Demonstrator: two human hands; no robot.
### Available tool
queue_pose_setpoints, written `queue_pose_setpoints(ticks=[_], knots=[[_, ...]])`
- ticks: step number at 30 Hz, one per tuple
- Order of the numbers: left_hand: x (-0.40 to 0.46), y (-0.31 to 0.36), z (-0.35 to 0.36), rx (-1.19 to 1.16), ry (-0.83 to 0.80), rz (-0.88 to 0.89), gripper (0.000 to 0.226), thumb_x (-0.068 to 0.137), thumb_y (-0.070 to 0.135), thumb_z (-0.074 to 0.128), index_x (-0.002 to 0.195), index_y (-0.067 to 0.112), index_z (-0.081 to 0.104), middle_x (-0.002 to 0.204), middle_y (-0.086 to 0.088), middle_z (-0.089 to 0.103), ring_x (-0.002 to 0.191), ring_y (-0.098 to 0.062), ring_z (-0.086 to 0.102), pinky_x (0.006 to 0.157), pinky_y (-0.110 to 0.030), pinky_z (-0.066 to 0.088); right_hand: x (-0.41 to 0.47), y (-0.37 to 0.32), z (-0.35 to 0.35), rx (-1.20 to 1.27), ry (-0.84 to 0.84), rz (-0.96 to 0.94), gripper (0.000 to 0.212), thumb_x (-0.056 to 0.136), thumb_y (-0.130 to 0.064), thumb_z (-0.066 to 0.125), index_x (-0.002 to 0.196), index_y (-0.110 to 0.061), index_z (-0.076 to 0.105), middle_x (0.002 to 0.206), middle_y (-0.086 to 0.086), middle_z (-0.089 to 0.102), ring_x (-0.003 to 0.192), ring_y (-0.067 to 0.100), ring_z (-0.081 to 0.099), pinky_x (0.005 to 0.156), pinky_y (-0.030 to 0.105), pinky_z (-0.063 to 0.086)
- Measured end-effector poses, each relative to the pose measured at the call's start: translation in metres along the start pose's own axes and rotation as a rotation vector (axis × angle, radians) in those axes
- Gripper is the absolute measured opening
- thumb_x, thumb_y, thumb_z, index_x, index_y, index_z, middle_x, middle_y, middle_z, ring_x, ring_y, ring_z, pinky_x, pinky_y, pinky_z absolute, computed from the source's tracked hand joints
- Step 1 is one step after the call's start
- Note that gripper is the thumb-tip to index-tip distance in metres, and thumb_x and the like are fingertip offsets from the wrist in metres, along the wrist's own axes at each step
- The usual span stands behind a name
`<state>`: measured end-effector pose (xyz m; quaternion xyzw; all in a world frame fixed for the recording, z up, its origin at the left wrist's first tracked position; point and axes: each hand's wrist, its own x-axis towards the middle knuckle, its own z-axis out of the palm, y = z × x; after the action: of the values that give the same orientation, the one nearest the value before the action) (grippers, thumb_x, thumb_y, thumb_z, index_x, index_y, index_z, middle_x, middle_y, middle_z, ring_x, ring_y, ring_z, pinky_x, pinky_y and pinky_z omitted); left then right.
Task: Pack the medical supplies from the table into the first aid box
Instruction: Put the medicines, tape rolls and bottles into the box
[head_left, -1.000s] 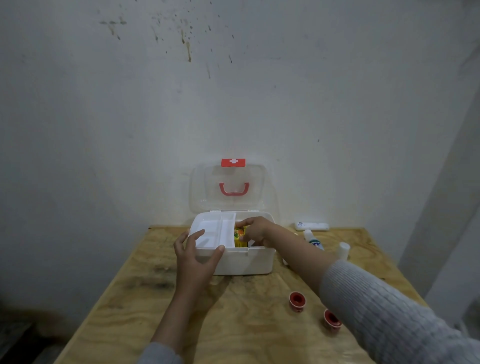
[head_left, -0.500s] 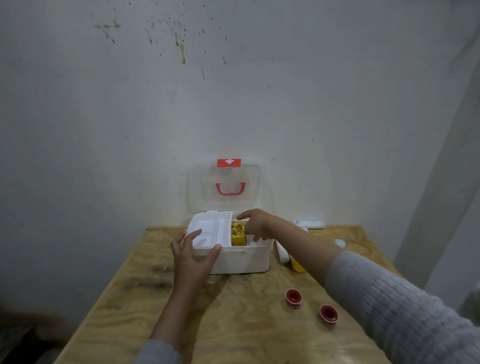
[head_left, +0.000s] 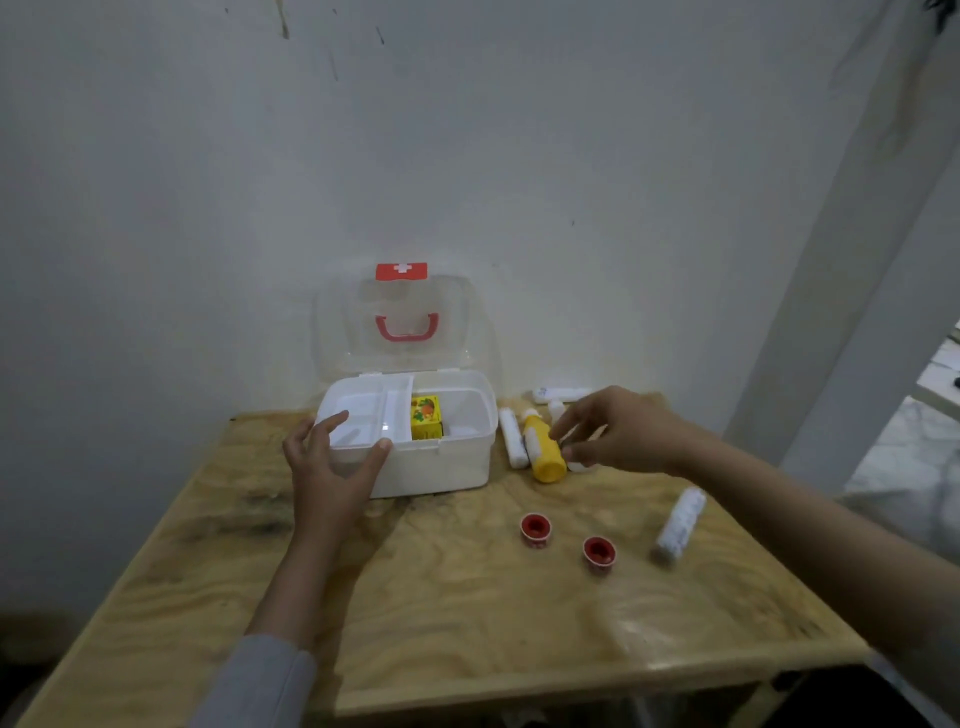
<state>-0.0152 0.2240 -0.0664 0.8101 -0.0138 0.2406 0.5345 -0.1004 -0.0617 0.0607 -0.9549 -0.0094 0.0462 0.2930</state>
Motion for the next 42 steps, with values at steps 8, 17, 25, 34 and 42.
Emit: queue_pose_setpoints(ticks=[8,17,25,34,42], knots=[[-0.001,-0.002,0.002,0.015,0.003,0.016,0.056,0.074,0.033,0.075,0.124,0.025,0.052,0.145,-0.007,0.023,0.134,-0.021,0.032,0.102,-0.026,0.031,-0.057,0.058,0.060,-0.265,0.037,-0.017,0.018,0.079,-0.033,0.071,0.096,-0.029,0.068,0.100,-0.012,0.058,0.088,0.005,0.059,0.075,0.023,0.053],[-0.001,-0.002,0.002,0.012,-0.008,-0.002,0.056,0.075,0.034,0.074,0.124,0.025,0.051,0.146,-0.007,0.021,0.135,-0.021,0.030,0.101,-0.024,0.030,-0.038,0.063,0.102,-0.213,0.180,-0.121,0.025,0.085,-0.025,0.063,0.109,-0.029,0.062,0.094,-0.011,0.057,0.091,0.006,0.047,0.081,0.032,0.050],[0.000,-0.004,0.002,-0.001,-0.013,0.001,0.055,0.074,0.035,0.075,0.123,0.028,0.051,0.144,-0.005,0.023,0.134,-0.020,0.031,0.103,-0.027,0.033,-0.021,0.046,0.109,-0.335,0.183,-0.142,0.027,0.092,-0.032,0.055,0.118,-0.028,0.062,0.104,-0.003,0.064,0.097,0.018,0.050,0.078,0.031,0.046],[-0.001,-0.001,0.002,-0.005,-0.005,-0.015,0.061,0.072,0.035,0.076,0.126,0.028,0.049,0.143,-0.006,0.025,0.132,-0.020,0.033,0.101,-0.027,0.034,-0.007,0.027,0.097,-0.230,0.241,-0.227,0.017,0.088,-0.028,0.060,0.103,-0.026,0.067,0.090,-0.002,0.064,0.087,0.016,0.053,0.074,0.035,0.050],[-0.001,0.003,-0.002,0.025,-0.035,-0.059,0.085,0.070,0.041,0.077,0.140,0.029,0.031,0.144,-0.003,0.023,0.129,-0.022,0.035,0.098,-0.034,0.041,0.028,-0.049,0.077,-0.118,0.326,-0.459,0.015,0.089,-0.022,0.061,0.102,-0.019,0.067,0.088,0.003,0.063,0.085,0.016,0.048,0.072,0.027,0.039]])
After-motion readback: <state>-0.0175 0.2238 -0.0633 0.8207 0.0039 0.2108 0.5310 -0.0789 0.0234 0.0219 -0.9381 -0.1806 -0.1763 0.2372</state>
